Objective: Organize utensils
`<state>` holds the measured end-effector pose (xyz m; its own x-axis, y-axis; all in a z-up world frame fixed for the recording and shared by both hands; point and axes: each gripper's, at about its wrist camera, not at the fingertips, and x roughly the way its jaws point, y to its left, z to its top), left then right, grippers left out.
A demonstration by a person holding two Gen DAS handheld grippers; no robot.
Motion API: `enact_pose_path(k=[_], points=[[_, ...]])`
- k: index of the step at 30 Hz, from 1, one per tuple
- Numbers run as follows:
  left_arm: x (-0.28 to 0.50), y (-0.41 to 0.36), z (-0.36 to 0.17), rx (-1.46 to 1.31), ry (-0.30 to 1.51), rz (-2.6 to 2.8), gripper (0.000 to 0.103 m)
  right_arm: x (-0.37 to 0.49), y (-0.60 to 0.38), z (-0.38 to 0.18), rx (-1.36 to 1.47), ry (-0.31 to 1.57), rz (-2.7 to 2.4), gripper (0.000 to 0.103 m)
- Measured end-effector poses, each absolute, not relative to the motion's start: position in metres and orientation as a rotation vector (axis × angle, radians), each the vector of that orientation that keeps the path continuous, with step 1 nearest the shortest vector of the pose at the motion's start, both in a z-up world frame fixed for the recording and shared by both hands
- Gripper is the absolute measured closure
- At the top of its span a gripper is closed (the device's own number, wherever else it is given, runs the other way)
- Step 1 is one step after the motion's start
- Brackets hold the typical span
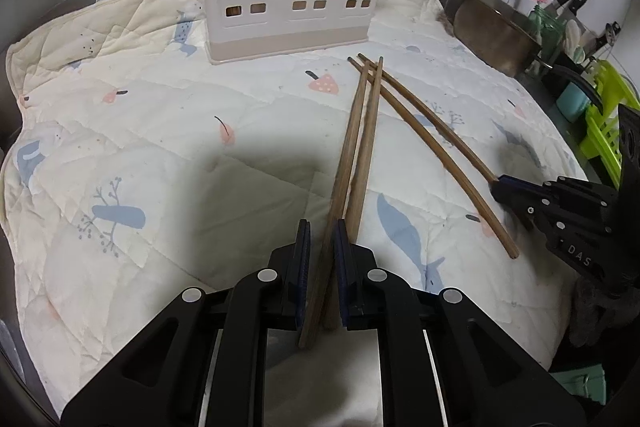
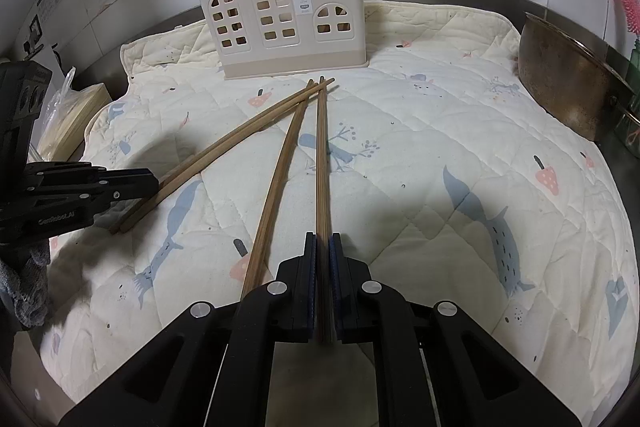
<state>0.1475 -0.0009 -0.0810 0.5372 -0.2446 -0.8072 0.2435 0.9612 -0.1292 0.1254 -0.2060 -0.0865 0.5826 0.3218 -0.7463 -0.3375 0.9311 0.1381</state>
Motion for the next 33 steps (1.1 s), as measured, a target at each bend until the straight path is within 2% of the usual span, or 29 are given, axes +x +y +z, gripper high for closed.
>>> enact_pose_path(k=[4,27,33], points=[[0.147,-0.003,-0.081,0.001,0.957,-0.294,0.094,0.125,-0.206,-0.087,-0.019,0.868,0.386,0.096],[0.153,0.003,-0.091,-0.108,0.978,-0.329,0.094,0.125,-0.207,-0.087,-0.013,0.866,0.389,0.096],[0.149,-0.004,-0.091,-0.080,0.957,-0.292,0.090,0.126,-0.207,-0.087,-0.012,0.866,0.389,0.096]])
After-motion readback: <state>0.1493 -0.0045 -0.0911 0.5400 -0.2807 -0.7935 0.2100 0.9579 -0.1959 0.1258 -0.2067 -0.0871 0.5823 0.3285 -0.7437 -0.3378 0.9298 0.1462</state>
